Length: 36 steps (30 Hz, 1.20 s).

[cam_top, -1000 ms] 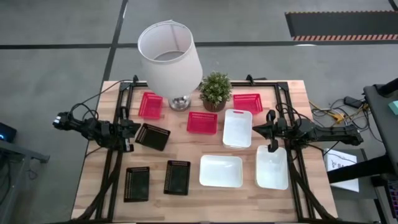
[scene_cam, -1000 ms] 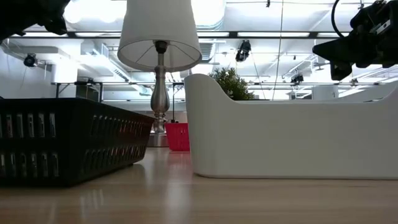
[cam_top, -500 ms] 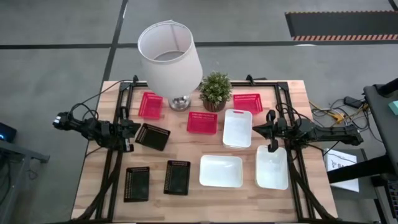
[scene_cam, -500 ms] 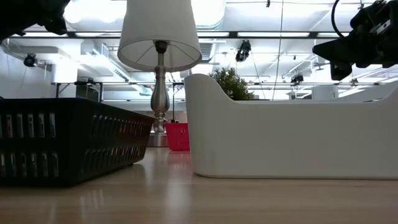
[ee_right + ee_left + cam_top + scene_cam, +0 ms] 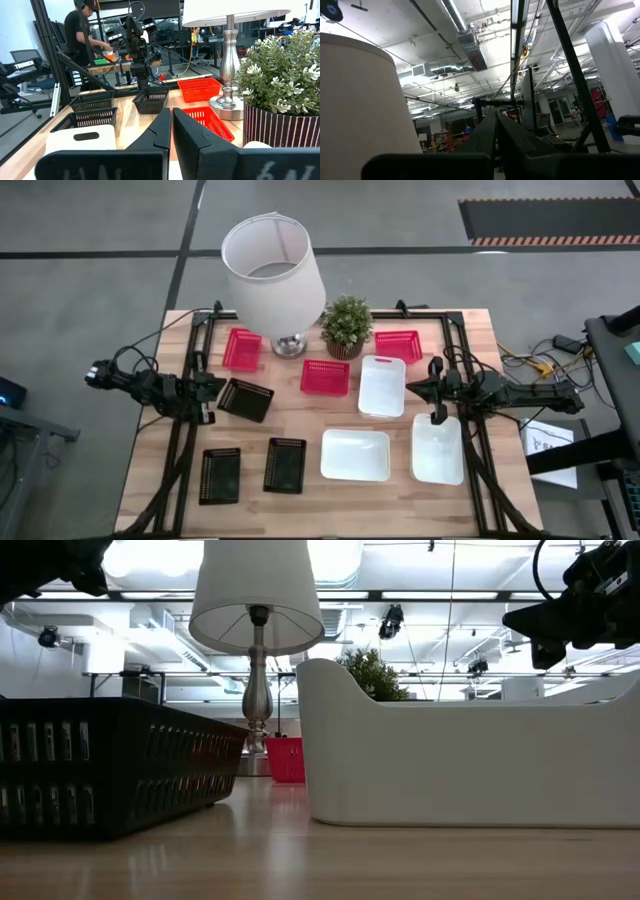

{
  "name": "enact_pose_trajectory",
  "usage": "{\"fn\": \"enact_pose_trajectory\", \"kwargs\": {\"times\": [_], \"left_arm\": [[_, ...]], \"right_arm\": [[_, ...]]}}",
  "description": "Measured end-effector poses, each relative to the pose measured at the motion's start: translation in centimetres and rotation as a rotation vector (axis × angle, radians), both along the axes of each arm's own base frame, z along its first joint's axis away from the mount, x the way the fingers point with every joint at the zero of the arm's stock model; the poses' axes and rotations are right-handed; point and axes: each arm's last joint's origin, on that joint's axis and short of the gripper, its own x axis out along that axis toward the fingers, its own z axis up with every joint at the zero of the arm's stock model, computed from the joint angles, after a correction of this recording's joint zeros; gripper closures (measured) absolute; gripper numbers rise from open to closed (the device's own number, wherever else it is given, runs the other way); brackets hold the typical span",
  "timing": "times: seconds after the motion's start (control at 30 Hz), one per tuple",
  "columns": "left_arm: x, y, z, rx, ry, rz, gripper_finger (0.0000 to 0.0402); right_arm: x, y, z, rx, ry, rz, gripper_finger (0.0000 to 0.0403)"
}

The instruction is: Stack baskets by color

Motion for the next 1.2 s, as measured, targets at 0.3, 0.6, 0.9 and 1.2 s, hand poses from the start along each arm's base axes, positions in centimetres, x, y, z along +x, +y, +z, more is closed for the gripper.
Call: {"fn": "enact_pose_trajectory", "kwargs": {"times": [0.3,0.6,0.9,1.2], "left_arm": [[0.0,0.0,0.0,0.0,0.0,0.0,0.0402],[0.0,0.0,0.0,0.0,0.0,0.0,0.0402],[-0.2,0.0,0.3,-0.027,-0.034,-0.017,0.0402],[-0.2,-0.8,0.5,-0.2,-0.06,-0.471,0.0402]], "right_arm": [[0.0,0.0,0.0,0.0,0.0,0.0,0.0394],[0.0,0.0,0.0,0.0,0.0,0.0,0.0394],[0.0,0.0,0.6,0.238,-0.079,0.018,0.0394],[-0.1,0.0,1.1,0.246,-0.132,0.025,0.0394]]}}
